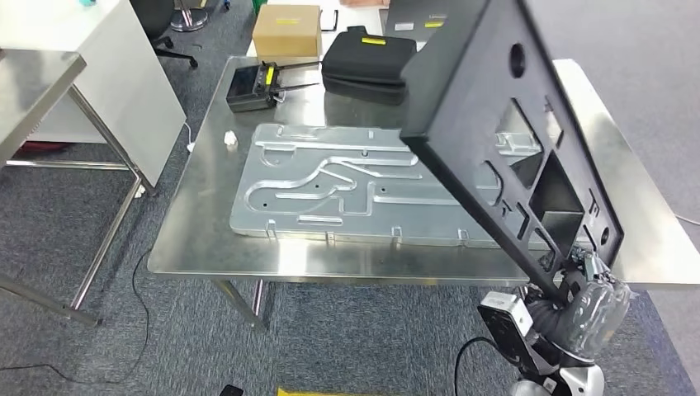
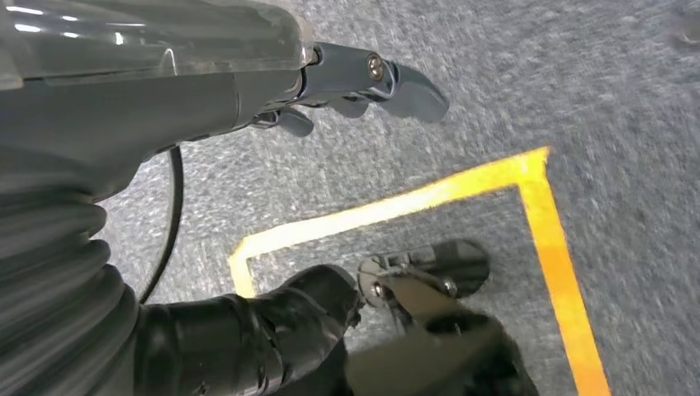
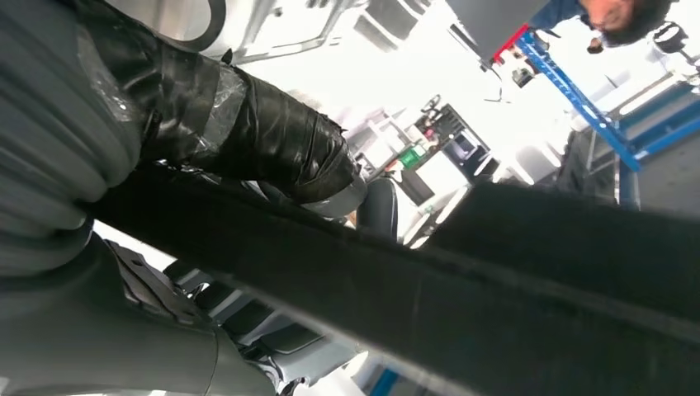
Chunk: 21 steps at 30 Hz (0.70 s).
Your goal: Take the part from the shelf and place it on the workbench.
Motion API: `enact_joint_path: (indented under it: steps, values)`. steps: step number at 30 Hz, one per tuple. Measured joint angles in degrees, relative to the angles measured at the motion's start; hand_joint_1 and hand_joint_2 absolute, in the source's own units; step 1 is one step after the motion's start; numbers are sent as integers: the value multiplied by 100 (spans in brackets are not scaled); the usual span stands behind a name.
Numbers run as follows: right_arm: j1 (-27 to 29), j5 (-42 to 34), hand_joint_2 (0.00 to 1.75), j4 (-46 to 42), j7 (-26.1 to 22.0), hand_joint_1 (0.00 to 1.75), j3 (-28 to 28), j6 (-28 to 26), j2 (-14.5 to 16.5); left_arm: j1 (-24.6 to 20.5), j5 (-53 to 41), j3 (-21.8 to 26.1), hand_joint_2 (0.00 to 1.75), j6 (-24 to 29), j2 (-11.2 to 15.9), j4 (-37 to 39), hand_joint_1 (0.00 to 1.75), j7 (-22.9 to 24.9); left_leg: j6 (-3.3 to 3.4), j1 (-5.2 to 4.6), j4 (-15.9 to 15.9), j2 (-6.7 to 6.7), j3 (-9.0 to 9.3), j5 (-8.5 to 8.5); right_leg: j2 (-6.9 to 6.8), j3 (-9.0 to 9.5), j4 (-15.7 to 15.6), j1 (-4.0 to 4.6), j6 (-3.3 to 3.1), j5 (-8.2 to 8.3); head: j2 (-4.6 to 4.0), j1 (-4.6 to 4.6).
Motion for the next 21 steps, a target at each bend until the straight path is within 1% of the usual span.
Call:
enact_joint_path:
  steps: [1, 2, 3, 4, 5, 6, 7, 8, 9, 10, 11, 12, 13, 14, 16, 17, 18, 19, 20, 21]
  values:
    - [-12, 5, 175, 1, 12, 175, 8, -1, -3, 3, 4, 0, 175, 1, 1, 0, 0, 1, 38, 10, -22, -2, 31, 6, -6, 2, 43, -4, 28, -51, 0, 2]
    - [-29, 7, 175, 3, 24, 175, 13, -1, -7, -3, 10, 0, 175, 2, 2, 0, 0, 1, 74, 21, -47, -2, 64, 5, -11, -51, 187, -8, 49, -139, 0, 2]
    - [-43, 8, 175, 7, 33, 175, 16, -2, -12, -13, 20, 0, 175, 3, 1, 0, 0, 2, 109, 29, -67, -1, 96, -2, -15, -182, 457, -15, 66, -272, 0, 3]
    - [-54, 8, 175, 15, 42, 175, 21, -2, -16, -22, 25, 0, 175, 15, 1, 0, 0, 7, 137, 22, -71, -2, 117, -24, -18, -386, 826, -16, 76, -425, 0, 4]
    - [-60, 8, 175, 27, 50, 175, 26, -2, -18, -29, 29, 0, 175, 42, 1, 0, 0, 17, 158, 17, -69, -3, 134, -49, -19, -633, 1225, -15, 85, -560, 0, 3]
    - [-60, 8, 175, 40, 55, 175, 29, -2, -20, -31, 32, 0, 175, 83, 1, 0, 0, 34, 170, 11, -67, -6, 159, -78, -19, -848, 1527, -15, 92, -609, 0, 3]
    - [-58, 8, 175, 52, 60, 175, 33, -2, -21, -29, 29, 0, 175, 130, 1, 0, 0, 53, 175, 7, -64, -11, 194, -111, -20, -979, 1647, -15, 93, -546, 0, 3]
    - [-57, 8, 175, 61, 63, 175, 33, -2, -22, -25, 28, 0, 175, 170, 0, 0, 0, 74, 173, 5, -61, -19, 240, -149, -20, -1006, 1553, -15, 86, -366, 0, 3]
    - [-58, 8, 175, 67, 63, 175, 33, -2, -23, -23, 26, 0, 175, 200, -2, 0, 0, 91, 165, 3, -56, -26, 298, -193, -21, -927, 1251, -13, 69, -96, 0, 4]
    - [-61, 8, 175, 72, 63, 175, 34, -2, -26, -20, 21, 0, 175, 218, -8, 1, 0, 103, 151, 1, -53, -31, 342, -240, -22, -803, 877, -6, 40, 159, 0, 5]
    - [-65, 8, 175, 76, 66, 175, 35, -1, -30, -25, 18, 0, 175, 230, -15, 1, 0, 112, 125, -11, -37, -36, 374, -284, -23, -688, 544, 11, 9, 344, 0, 7]
    - [-72, 8, 175, 82, 70, 175, 38, -1, -34, -30, 20, 0, 175, 237, -23, 1, 0, 117, 98, -19, -24, -39, 384, -316, -23, -605, 314, 28, -20, 433, 0, 6]
    - [-77, 9, 175, 87, 78, 175, 43, -1, -39, -37, 22, 0, 175, 240, -29, 2, 0, 122, 68, -26, -18, -40, 378, -337, -19, -574, 216, 46, -46, 434, 0, 5]
    - [-80, 9, 175, 91, 90, 175, 46, -1, -40, -46, 27, 0, 175, 241, -32, 2, 0, 124, 39, -31, -19, -39, 381, -346, -13, -568, 189, 59, -64, 411, 0, 2]
    - [-82, 11, 175, 93, 108, 175, 50, -2, -48, -52, 31, 1, 175, 243, -33, 1, 0, 126, -18, -33, -12, -30, 390, -390, 1, -530, 131, 24, -110, 396, 0, 0]
    - [-85, 13, 175, 93, 113, 175, 52, -1, -52, -54, 31, 1, 175, 244, -33, 1, 0, 126, -45, -34, 84, -25, 357, -461, -1, -499, 100, 5, -139, 395, 0, -6]
    - [-90, 14, 175, 93, 113, 175, 57, -1, -56, -58, 31, 2, 175, 244, -32, 0, 0, 125, -72, -32, 300, -21, 260, -582, -8, -466, 71, -14, -167, 392, 0, -10]
    - [-95, 16, 175, 93, 113, 175, 63, 0, -56, -60, 32, 2, 175, 241, -32, 0, 0, 122, -92, -20, 631, -19, 95, -734, -18, -444, 61, -10, -190, 381, 0, -14]
    - [-99, 17, 175, 95, 114, 175, 71, 0, -56, -61, 34, 2, 175, 228, -32, 0, 0, 119, -109, -12, 1025, -18, -121, -887, -26, -430, 60, -7, -212, 369, 0, -19]
    - [-100, 17, 175, 99, 117, 175, 79, -1, -56, -59, 37, 2, 175, 207, -32, 0, 0, 113, -123, -3, 1366, -18, -324, -977, -30, -419, 62, -4, -223, 356, 0, -18]
